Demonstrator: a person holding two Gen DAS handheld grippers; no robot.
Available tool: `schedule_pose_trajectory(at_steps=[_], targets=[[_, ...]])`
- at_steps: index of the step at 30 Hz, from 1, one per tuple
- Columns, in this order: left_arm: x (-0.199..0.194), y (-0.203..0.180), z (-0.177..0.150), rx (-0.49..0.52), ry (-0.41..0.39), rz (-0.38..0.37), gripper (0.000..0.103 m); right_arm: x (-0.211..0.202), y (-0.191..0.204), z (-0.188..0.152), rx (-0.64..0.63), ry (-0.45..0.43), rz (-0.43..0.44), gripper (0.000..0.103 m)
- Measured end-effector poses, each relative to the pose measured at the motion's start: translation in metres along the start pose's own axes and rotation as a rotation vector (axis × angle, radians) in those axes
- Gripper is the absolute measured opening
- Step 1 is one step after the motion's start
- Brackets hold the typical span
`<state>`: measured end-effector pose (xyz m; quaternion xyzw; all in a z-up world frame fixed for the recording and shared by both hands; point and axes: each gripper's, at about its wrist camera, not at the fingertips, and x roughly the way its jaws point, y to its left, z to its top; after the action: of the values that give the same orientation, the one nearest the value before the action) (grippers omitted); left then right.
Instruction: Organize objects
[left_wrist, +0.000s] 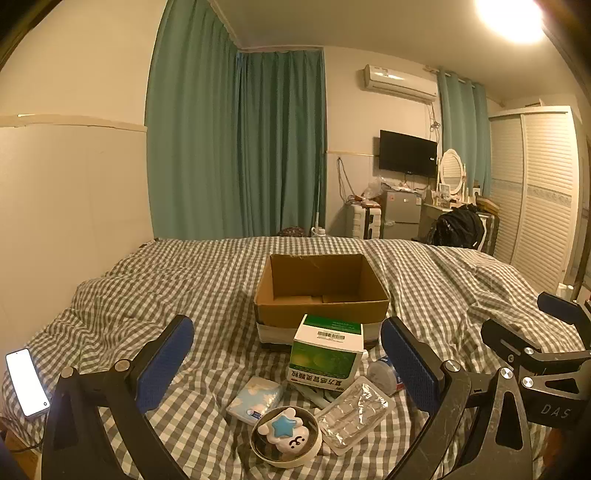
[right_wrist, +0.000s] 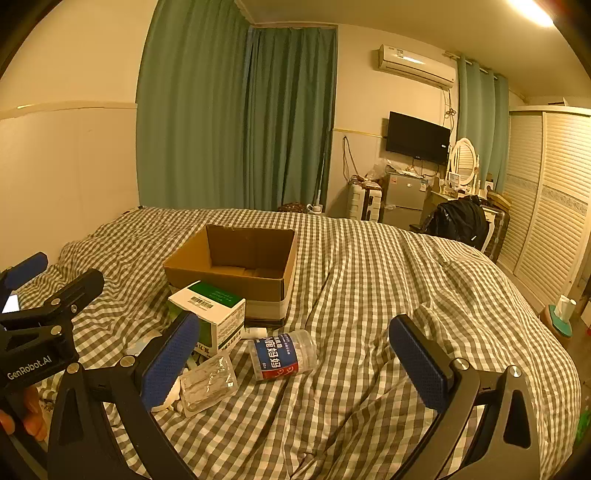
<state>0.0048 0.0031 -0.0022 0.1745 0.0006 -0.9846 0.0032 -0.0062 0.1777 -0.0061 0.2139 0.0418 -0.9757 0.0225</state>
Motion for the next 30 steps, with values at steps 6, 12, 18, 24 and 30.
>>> schedule_pose_trajectory(at_steps=[6,12,18,24,30], targets=[[0.0001,-0.0031,-0.0009,0.011,0.006,0.005,0.103,0.0033,0.0004,-0.0027,0.004,0.010,0.001,0.103],[0.0022,-0.0040,-0.0033,0.019,0.022,0.009,0.103,0.0055,0.0004,-0.0048,0.002,0.021,0.003,0.103],[0.0027,-0.0046,-0.0042,0.020,0.025,0.008,0.103,0.0058,0.0002,-0.0051,0.002,0.023,0.004,0.103],[0.0034,-0.0054,-0.0056,0.018,0.033,-0.009,0.103,0.0064,0.0016,-0.0068,-0.003,0.025,0.010,0.103],[0.0048,-0.0072,-0.0070,0.020,0.039,-0.014,0.103,0.0094,0.0032,-0.0102,-0.012,0.037,0.011,0.103]])
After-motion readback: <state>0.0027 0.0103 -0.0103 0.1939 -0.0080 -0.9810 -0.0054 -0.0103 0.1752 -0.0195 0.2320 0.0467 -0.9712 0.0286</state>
